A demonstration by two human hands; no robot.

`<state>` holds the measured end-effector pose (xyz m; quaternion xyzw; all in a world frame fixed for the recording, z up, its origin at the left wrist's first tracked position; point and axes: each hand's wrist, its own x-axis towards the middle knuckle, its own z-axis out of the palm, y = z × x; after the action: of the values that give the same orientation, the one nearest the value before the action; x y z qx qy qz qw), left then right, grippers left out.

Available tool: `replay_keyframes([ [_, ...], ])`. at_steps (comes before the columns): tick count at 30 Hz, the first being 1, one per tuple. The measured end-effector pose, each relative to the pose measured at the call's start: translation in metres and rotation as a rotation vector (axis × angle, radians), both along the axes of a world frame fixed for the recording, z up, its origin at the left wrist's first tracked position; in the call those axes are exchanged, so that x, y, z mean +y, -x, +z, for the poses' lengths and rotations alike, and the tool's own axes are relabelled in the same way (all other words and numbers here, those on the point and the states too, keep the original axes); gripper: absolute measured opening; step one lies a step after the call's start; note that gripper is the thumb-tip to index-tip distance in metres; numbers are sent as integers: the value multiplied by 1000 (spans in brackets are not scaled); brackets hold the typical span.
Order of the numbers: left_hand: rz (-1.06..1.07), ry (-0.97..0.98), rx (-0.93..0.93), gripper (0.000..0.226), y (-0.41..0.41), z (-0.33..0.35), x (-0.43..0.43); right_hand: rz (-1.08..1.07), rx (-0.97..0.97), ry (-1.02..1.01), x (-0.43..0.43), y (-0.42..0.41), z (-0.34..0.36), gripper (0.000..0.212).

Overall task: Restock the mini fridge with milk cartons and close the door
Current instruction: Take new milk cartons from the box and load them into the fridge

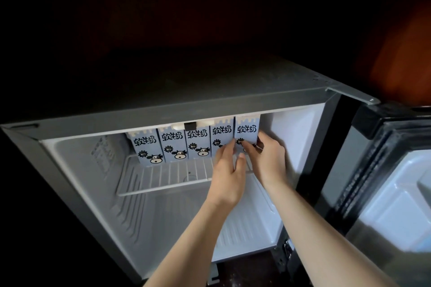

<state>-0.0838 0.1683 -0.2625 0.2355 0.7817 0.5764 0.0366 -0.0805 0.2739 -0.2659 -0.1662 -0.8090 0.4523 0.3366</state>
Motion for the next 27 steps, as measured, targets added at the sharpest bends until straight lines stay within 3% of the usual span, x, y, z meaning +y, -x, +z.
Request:
replay_keyframes([
  [6,-25,42,74,42,3,-3,2,-4,-24,-54,3,11,2,11],
  [16,136,80,38,35,4,5,-6,46,-161,-98,8,4,3,20],
  [20,133,138,39,37,0,11,-19,48,-229,-54,8,-1,8,18],
  [25,79,177,97,22,-16,22,-52,-27,-326,-82,-4,-21,21,27],
  [27,50,227,99,21,-25,25,-70,-22,-396,-133,-8,-33,28,19],
])
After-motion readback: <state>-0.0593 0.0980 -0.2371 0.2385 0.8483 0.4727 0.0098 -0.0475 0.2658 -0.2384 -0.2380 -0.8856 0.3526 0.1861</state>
